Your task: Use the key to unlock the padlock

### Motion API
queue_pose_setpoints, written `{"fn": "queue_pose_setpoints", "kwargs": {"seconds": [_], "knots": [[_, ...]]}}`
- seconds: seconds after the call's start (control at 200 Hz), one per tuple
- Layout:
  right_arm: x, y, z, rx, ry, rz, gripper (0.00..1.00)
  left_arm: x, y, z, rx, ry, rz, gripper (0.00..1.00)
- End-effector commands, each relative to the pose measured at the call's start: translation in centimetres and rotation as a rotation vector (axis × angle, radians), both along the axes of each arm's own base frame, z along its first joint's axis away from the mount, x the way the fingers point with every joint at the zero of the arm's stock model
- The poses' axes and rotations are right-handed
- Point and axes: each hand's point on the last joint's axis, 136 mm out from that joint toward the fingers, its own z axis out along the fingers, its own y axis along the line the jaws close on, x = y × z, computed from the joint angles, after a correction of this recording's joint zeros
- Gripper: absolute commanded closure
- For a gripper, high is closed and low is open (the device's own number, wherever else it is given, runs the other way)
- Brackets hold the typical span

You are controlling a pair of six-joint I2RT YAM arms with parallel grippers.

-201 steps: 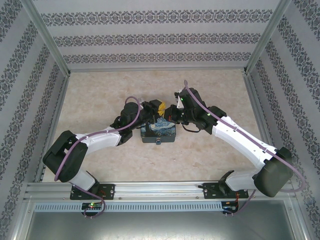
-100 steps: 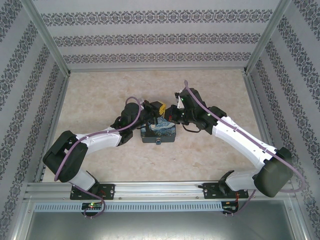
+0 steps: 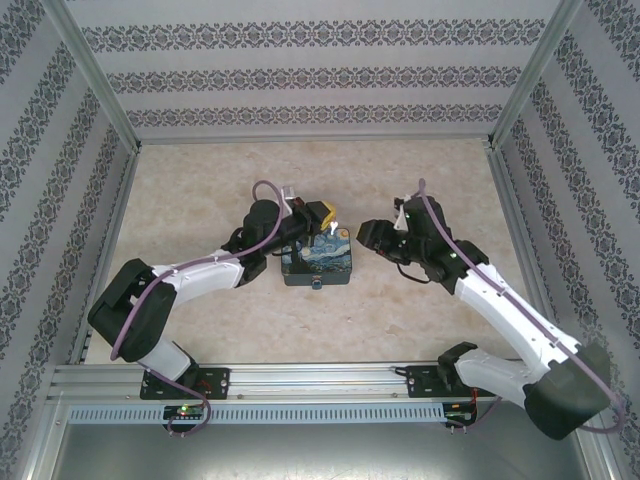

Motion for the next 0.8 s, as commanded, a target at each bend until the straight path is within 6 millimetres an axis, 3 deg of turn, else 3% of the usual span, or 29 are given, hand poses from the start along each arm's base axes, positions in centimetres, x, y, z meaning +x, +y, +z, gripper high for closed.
{"fn": "queue_pose_setpoints", "kwargs": {"seconds": [0.0,0.345,0.515,0.794], "knots": [[0.9,0.2,1.6,0.139,-0.08,0.002,0.53,-0.1,-1.0,2.4,0.126,-0.257,-0.123,1.0],[2.0,1.3,5.5,0.25,-0.194,0.051,0.57,-0.5,-1.6,3.6,0.321,-0.53,-0.211,1.0],[2.3,1.5,6.7,0.273,-0.243,0.06,0.57,-0.5,-1.4,3.4,0.334,-0.534,-0.207,1.0],[2.1,3.7,8.3,0.371,-0.31,0.17,0.57,-0.8,-1.9,3.6,0.246,-0.492,-0.225,1.0]]}}
